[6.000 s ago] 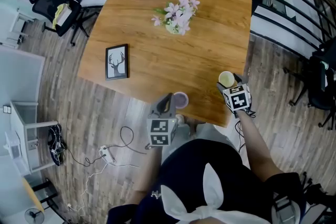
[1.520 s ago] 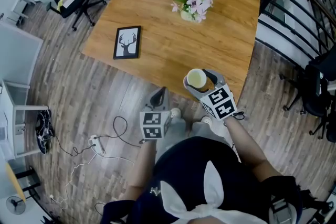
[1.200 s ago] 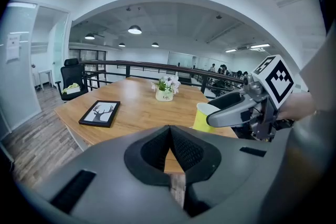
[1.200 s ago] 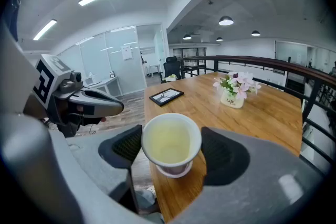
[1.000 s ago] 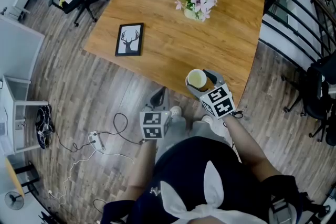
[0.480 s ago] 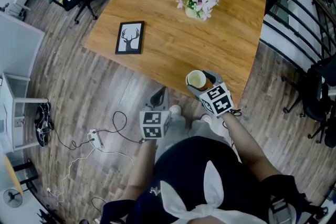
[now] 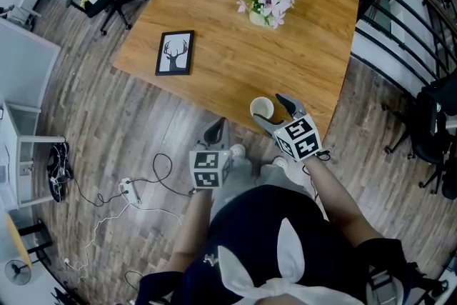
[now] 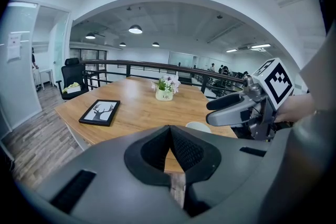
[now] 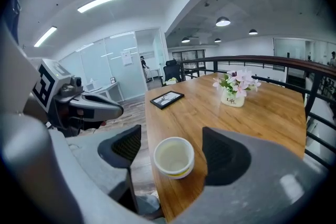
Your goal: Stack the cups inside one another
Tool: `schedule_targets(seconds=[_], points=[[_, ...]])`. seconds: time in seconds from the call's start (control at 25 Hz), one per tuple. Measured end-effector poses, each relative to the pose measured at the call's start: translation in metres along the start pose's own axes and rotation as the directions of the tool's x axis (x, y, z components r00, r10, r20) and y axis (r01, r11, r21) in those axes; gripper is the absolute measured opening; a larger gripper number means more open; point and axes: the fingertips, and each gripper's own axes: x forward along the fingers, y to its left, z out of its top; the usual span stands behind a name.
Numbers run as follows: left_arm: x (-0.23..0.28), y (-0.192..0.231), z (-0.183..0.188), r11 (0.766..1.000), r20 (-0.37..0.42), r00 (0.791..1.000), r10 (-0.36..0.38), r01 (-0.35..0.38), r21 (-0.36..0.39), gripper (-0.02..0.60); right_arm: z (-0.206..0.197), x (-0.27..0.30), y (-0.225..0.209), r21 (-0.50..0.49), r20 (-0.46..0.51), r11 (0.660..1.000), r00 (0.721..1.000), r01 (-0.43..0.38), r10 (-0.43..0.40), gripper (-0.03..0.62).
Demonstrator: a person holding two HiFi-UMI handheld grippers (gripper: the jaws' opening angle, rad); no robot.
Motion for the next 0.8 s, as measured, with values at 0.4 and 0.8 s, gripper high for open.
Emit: schedule_targets(seconds=[0.4, 0.8], points=[[0.004, -0.008, 0.013, 1.0, 0.016, 1.0, -0.02, 0.02, 0.022, 0.017, 0.048, -0.039, -0.013, 0.026, 0.199, 0.997, 0.977, 0.074, -0.077, 0.11], [0.01, -0.021, 0.028, 0.998, 0.039, 0.998, -0.047, 0.046, 0.045, 0.017, 0.066, -0.068, -0.023, 0.05, 0.27, 0.993, 0.956, 0.107, -0.116, -0.002]])
